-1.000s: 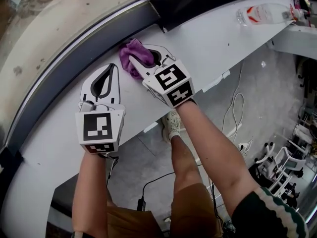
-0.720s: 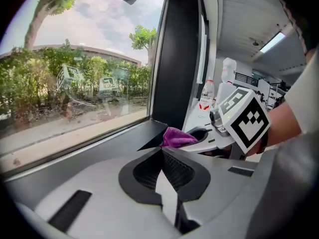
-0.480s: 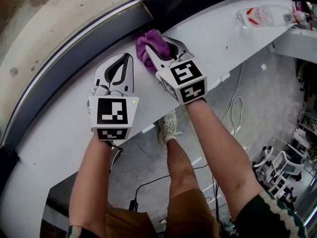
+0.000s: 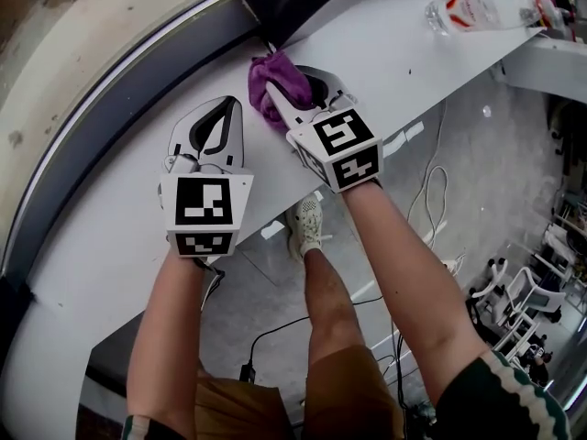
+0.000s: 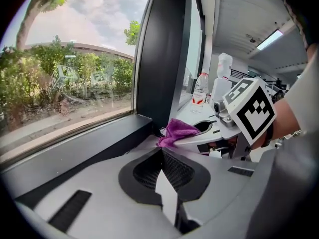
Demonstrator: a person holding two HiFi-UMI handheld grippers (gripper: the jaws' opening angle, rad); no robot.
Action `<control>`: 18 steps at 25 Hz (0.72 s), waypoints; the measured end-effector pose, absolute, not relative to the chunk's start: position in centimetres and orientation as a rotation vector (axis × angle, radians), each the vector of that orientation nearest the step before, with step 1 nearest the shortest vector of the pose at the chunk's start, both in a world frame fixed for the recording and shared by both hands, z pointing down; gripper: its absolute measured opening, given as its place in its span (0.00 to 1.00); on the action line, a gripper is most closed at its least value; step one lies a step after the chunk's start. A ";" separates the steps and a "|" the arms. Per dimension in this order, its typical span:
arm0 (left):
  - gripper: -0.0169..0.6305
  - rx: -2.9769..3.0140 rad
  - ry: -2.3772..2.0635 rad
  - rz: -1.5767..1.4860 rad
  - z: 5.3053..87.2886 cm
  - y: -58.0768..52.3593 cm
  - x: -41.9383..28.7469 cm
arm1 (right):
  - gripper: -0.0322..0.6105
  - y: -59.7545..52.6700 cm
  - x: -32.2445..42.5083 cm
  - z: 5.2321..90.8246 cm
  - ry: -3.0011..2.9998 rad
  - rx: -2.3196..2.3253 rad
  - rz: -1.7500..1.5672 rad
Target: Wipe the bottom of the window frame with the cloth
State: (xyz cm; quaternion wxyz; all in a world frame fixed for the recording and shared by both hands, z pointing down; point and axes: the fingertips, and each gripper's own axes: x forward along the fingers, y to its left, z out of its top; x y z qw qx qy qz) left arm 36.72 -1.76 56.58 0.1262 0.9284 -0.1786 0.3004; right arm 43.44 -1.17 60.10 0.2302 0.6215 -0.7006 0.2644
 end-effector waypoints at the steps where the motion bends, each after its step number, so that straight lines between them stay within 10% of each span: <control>1: 0.04 2.705 -0.512 0.876 56.5 -1.4 36.7 | 0.20 -0.8 43.3 60.1 -1.927 1.711 0.732; 18: 0.04 2.712 -0.397 0.913 56.5 5.7 38.0 | 0.20 6.9 43.4 61.1 -1.887 1.749 0.815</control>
